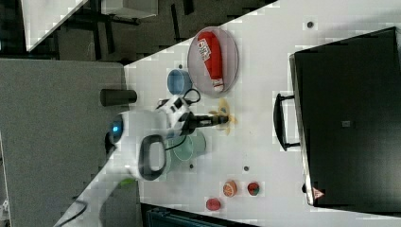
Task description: Pick Banana and place it in mug.
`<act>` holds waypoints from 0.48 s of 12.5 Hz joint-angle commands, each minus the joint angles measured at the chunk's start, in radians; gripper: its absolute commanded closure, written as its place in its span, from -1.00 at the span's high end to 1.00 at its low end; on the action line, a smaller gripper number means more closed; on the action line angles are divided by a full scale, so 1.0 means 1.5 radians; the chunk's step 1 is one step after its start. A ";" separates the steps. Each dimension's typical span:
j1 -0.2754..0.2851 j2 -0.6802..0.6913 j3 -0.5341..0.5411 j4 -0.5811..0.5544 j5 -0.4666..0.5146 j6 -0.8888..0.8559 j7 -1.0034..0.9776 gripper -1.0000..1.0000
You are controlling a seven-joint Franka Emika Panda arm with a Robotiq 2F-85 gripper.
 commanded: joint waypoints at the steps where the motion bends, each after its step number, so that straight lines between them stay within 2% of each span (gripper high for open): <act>1: 0.001 -0.106 0.003 0.038 -0.003 -0.110 -0.007 -0.30; 3: 0.005 -0.153 0.018 0.079 -0.003 -0.220 0.014 -0.30; 6: 0.008 -0.207 0.053 0.140 -0.003 -0.325 0.082 -0.30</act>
